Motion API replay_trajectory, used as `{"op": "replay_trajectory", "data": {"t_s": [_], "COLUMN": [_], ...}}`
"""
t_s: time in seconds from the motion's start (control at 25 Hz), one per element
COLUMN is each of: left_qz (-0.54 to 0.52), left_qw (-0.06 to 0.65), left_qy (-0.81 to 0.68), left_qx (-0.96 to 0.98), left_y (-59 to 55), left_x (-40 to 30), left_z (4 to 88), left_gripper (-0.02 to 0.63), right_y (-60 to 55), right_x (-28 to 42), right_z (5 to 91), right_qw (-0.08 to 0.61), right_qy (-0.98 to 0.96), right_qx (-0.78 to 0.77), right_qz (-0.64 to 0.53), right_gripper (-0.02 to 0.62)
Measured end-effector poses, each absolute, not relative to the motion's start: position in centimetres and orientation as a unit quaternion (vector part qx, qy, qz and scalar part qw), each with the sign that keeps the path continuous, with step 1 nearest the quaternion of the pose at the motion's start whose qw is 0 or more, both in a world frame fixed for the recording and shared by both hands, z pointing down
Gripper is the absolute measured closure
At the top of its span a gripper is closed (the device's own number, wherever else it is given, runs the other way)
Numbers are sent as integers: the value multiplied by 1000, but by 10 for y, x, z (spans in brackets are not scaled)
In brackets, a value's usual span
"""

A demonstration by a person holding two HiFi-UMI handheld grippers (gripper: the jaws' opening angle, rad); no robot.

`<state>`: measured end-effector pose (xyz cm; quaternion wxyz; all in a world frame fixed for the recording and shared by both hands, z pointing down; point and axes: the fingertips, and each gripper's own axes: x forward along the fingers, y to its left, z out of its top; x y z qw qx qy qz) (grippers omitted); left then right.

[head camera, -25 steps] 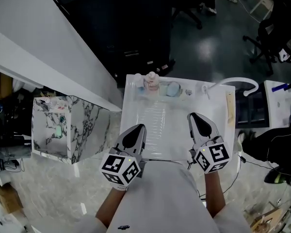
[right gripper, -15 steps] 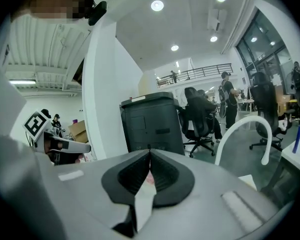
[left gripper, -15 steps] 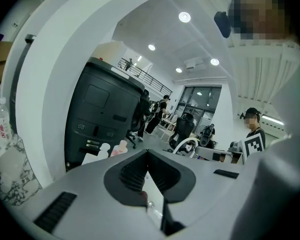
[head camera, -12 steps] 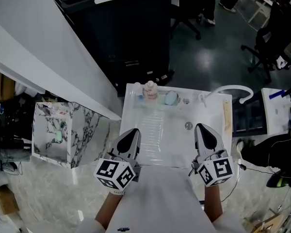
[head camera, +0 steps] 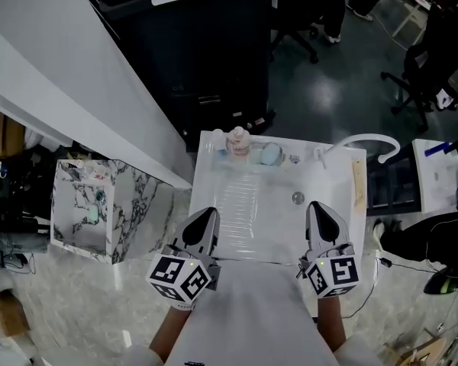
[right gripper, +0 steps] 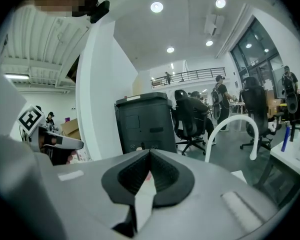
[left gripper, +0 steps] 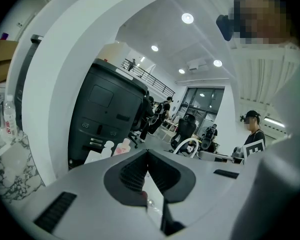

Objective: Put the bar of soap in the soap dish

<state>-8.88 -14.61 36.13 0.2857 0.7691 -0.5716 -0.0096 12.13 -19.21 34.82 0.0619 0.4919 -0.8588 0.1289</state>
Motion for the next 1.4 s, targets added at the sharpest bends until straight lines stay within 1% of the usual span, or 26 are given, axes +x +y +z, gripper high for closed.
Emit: {"op": "replay_trajectory", "data": {"t_s": [0.76,1.04,1.4], "left_qz": [-10,-9,-3], "left_qw": [284,284,279], "left_qy": [-575,-575,-573], "left_qx": [767,767,771], "left_y": [-142,-140,-142], "left_x": [-96,-92,-88], "left_z": [363,362,360], "left_gripper": [595,595,596], "right_y": [-192,-191,-195], "right_x": [117,115,118], "right_z": [341,340,338], "right_qw": [61,75,63], "right_qy": [-859,-864,-862], "right_qx": [496,486,491], "right_qz": [114,105,110], "right_gripper": [583,583,583]}}
